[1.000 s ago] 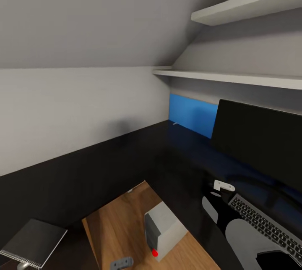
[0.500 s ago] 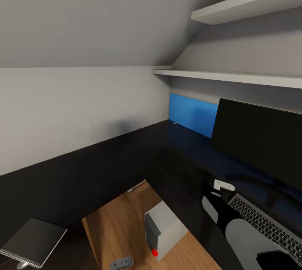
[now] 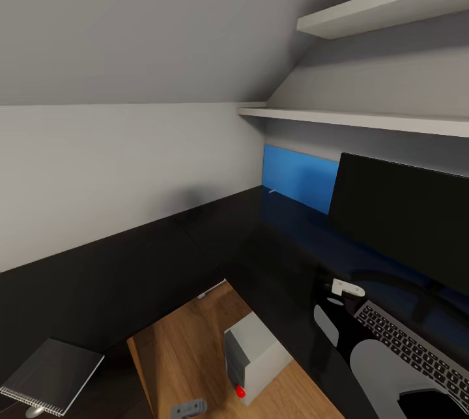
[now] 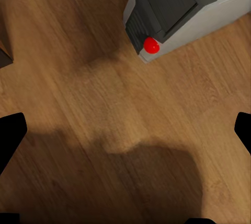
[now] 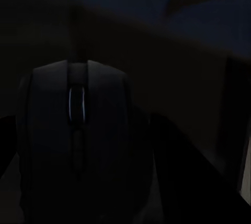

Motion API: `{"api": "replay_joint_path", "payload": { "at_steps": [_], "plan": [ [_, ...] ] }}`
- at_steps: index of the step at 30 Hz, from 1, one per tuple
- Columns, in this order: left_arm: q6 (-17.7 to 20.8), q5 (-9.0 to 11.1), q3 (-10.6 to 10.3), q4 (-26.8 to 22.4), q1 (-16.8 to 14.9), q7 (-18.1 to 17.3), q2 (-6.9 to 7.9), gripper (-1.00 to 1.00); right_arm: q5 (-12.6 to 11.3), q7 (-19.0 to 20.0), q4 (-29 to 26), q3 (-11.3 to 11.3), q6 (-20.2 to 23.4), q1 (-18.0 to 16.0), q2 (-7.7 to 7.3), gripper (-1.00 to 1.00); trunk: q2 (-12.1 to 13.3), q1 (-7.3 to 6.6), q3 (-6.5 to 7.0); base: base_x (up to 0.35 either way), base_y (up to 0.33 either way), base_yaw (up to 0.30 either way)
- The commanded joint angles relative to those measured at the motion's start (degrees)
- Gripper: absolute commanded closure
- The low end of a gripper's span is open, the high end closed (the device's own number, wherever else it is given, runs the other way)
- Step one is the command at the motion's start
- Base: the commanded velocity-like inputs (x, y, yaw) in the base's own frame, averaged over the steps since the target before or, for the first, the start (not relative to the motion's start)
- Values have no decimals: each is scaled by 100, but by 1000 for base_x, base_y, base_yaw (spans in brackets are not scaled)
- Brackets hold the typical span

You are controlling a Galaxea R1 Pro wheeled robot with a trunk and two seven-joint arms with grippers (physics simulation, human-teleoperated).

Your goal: In the bedroom, organize the workspace by keeping the computer under the desk, ensuring the monitor is on the desk, placing the keyboard on the desk next to the monitor, placing the mouse on the desk next to the keyboard, moving the folder from the swivel chair onto the desk next to the mouse, stacking the notebook on top of the folder with the pen on top of the notebook, and positioning the swivel chair next to the desk.

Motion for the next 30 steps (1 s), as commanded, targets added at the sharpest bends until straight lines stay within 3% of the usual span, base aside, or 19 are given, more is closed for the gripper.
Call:
{"api": "replay_joint_path", "payload": {
  "at_steps": [1,7,30],
  "plan": [
    [14,24,-29,-14,-6,49,4,-100,-36,-37,-5,45,35,-2,-5,100,-4,0,-6,0,0,0],
    [14,18,-32,-14,-6,51,1,-100,-43,-358,2,-55,38,-3,-3,100,-4,0,-6,0,0,0],
    [18,18,-31,-14,-6,39,18,-100,-34,-398,2,-82,30,-6,-2,100,-4,0,-6,79,0,0]
  ]
}}
